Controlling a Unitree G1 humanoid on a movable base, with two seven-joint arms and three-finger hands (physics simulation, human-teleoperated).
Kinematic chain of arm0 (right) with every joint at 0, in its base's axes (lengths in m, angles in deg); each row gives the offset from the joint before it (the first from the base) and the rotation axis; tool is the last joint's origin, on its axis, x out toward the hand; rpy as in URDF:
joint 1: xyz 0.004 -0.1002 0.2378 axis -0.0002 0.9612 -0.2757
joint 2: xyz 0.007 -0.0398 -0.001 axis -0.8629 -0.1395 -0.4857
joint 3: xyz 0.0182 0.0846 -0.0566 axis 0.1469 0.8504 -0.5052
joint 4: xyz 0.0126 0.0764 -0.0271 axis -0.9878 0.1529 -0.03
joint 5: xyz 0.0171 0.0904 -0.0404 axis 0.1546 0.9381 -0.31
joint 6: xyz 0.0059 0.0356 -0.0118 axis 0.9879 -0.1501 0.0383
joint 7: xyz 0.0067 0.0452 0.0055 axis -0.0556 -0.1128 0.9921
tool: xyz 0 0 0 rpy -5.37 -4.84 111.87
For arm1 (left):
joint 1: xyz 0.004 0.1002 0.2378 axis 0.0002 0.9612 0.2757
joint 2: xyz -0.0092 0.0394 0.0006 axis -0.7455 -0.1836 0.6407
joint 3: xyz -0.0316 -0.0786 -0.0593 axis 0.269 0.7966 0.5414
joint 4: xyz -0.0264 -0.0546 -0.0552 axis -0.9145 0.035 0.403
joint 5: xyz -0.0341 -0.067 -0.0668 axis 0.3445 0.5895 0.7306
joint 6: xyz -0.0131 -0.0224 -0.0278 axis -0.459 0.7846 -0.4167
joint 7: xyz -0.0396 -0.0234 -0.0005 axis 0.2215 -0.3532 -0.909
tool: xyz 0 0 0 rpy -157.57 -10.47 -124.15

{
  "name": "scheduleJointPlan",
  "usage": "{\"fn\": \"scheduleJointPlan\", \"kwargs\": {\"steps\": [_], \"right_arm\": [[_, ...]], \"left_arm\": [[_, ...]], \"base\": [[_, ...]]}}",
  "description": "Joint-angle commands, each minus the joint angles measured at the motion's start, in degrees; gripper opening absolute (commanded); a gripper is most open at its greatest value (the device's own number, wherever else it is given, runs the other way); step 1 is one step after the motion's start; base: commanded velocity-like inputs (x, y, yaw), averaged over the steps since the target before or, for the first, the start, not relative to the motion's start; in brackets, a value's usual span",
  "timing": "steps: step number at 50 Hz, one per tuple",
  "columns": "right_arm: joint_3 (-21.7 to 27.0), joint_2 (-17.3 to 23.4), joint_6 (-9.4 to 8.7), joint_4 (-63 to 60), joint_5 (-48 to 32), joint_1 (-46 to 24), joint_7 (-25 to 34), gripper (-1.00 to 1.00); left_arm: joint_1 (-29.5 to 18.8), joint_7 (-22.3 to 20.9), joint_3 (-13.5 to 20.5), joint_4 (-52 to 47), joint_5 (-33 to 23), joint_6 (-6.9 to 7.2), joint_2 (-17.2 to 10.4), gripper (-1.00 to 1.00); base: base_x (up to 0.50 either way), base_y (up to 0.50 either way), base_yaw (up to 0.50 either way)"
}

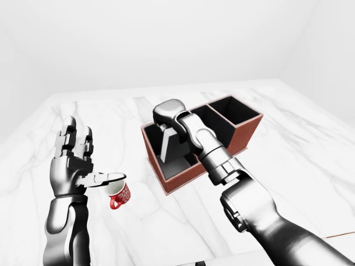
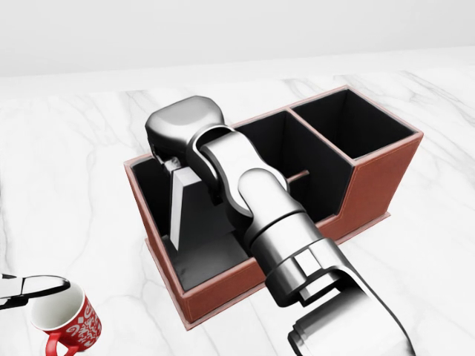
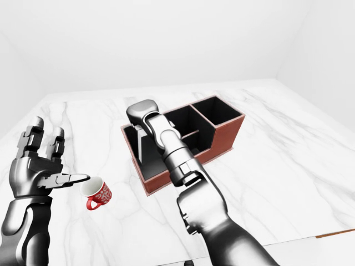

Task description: Pick up the book and place it in the left compartment of the caddy.

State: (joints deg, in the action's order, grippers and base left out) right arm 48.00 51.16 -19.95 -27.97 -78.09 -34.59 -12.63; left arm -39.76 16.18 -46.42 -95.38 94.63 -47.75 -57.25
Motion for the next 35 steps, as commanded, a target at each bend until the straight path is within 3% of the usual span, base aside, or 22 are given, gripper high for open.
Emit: {"fn": "scheduleJointPlan", "kwargs": {"steps": [1, 35], "right_arm": [[0.06, -0.66, 0.00, 4.95, 0.13, -0.93, -4.24, -1.00], [-1.09, -1.31, 0.00, 17.68, -2.13, -0.08, -12.45, -1.00]], "left_arm": [[-0.09, 0.00, 0.27, 0.78, 0.05, 0.00, -0.20, 1.00], [-0.14, -0.24, 0.61, 3.37, 0.18, 0.00, -0.55, 1.00]], "base": [[0.00, 0.00, 0.00], [0.00, 0.00, 0.00]]}}
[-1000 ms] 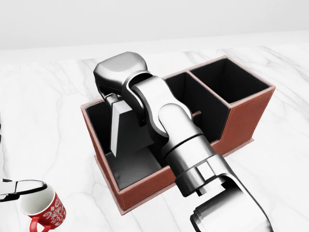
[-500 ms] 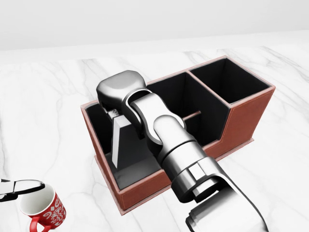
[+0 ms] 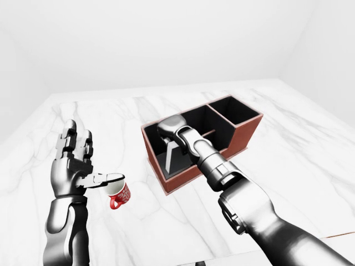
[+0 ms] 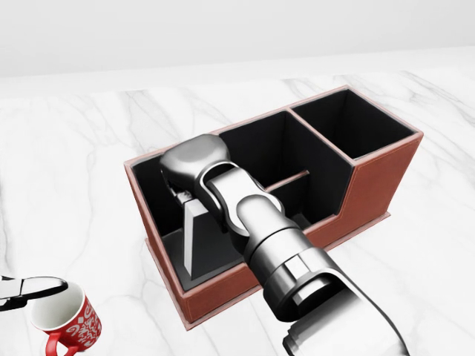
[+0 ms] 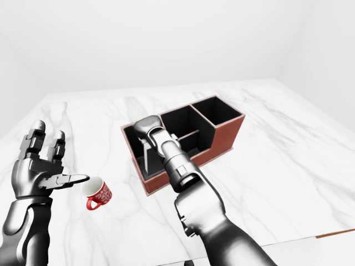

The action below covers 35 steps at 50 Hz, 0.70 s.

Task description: Pick up the book and place it in the left compartment of the caddy.

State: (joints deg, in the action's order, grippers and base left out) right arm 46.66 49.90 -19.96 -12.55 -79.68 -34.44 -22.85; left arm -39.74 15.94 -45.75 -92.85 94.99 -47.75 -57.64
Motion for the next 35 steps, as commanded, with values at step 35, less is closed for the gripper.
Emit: {"fn": "scheduleJointPlan", "kwargs": {"steps": [35], "right_arm": [[-0.06, -1.56, 0.00, 8.83, -1.55, 2.29, -6.12, -1.00]], "left_arm": [[-0.33, -0.58, -0.64, 4.48, -0.16, 0.00, -0.28, 1.00]], "base": [[0.00, 0.00, 0.00]]}}
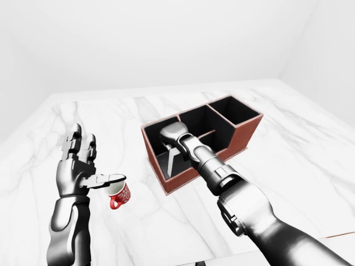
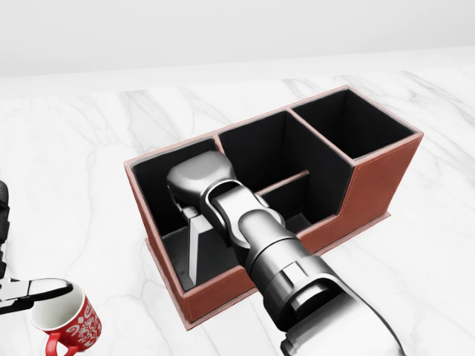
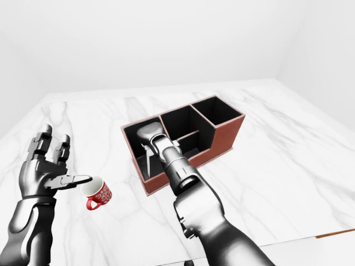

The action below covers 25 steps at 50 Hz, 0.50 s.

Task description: Pick up the book and place it in the left compartment of the caddy.

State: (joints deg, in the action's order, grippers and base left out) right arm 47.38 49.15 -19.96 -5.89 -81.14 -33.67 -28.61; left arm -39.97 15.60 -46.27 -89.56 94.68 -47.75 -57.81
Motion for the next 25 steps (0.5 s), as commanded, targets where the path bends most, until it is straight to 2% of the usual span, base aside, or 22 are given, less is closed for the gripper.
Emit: {"fn": "scheduleJointPlan", "kwargs": {"steps": [1, 25], "right_arm": [[-0.80, -0.81, 0.00, 2.37, -0.17, 1.63, -0.45, -1.00], [-0.15, -1.26, 0.00, 4.90, -0.38, 4.64, -2.33, -1.00]], "left_arm": [[-0.09, -0.25, -0.10, 1.21, 0.21, 0.00, -0.13, 1.00], [-0.21, -0.51, -0.57, 3.13, 0.01, 0.00, -0.15, 1.00]], "base": [[0.00, 0.00, 0.00], [0.00, 0.00, 0.00]]}}
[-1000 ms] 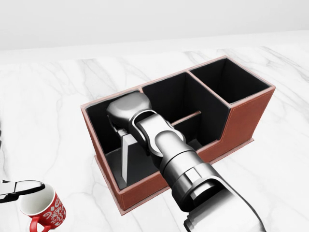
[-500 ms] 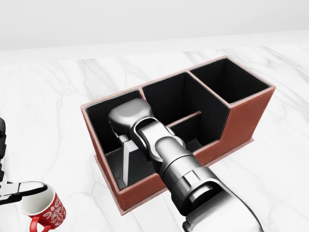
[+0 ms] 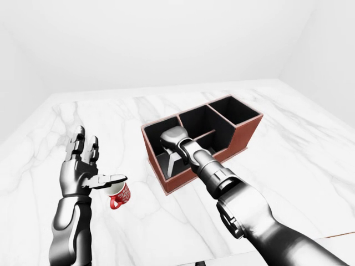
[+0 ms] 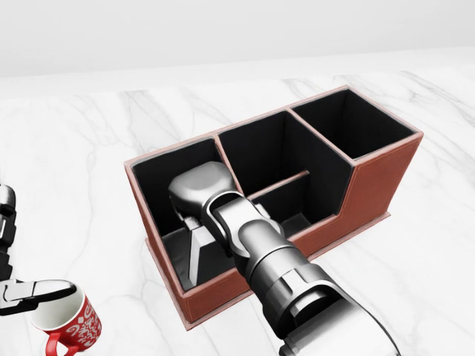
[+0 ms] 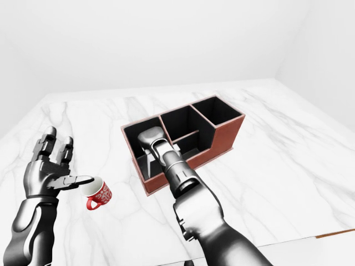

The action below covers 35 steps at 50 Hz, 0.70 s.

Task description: Pick up the book and place it in the left compartment of the caddy.

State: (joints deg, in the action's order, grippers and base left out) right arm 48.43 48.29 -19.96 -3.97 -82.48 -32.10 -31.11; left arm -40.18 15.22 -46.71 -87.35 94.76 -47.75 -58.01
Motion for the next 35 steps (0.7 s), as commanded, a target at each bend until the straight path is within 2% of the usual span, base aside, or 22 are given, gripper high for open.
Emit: {"fn": "scheduleJointPlan", "kwargs": {"steps": [1, 22, 30, 32, 33, 34, 35], "right_arm": [[-1.16, -0.38, 0.00, 3.04, 1.00, 3.18, 0.27, -1.00], [-1.22, -0.93, 0.00, 4.21, -0.15, 6.99, -1.07, -1.00], [-0.76, -0.90, 0.00, 3.98, 0.45, 6.50, 0.22, -1.00], [-0.83, -0.84, 0.00, 3.97, 0.47, 6.57, 0.21, -0.58], [-0.85, -0.87, 0.00, 3.96, 0.47, 6.57, 0.24, 0.75], [-0.88, -0.89, 0.00, 3.95, 0.48, 6.57, 0.22, 1.00], [-0.89, -0.94, 0.00, 3.95, 0.49, 6.56, 0.24, 1.00]], "left_arm": [[0.00, -0.14, -0.16, 1.02, -0.06, 0.00, 0.04, 1.00], [-0.26, -0.13, -0.43, 2.51, -0.22, 0.00, -0.22, 1.00], [-0.20, -0.12, -0.63, 2.55, -0.51, 0.00, -0.16, 1.00], [-0.18, -0.10, -0.66, 2.55, -0.54, 0.00, -0.13, 1.00], [-0.14, -0.10, -0.68, 2.49, -0.54, 0.00, -0.11, 1.00], [-0.11, -0.11, -0.70, 2.48, -0.56, 0.00, -0.09, 1.00], [-0.14, -0.11, -0.76, 2.61, -0.65, 0.00, -0.03, 1.00]], "base": [[0.00, 0.00, 0.00], [0.00, 0.00, 0.00], [0.00, 0.00, 0.00], [0.00, 0.00, 0.00], [0.00, 0.00, 0.00], [0.00, 0.00, 0.00], [0.00, 0.00, 0.00]]}}
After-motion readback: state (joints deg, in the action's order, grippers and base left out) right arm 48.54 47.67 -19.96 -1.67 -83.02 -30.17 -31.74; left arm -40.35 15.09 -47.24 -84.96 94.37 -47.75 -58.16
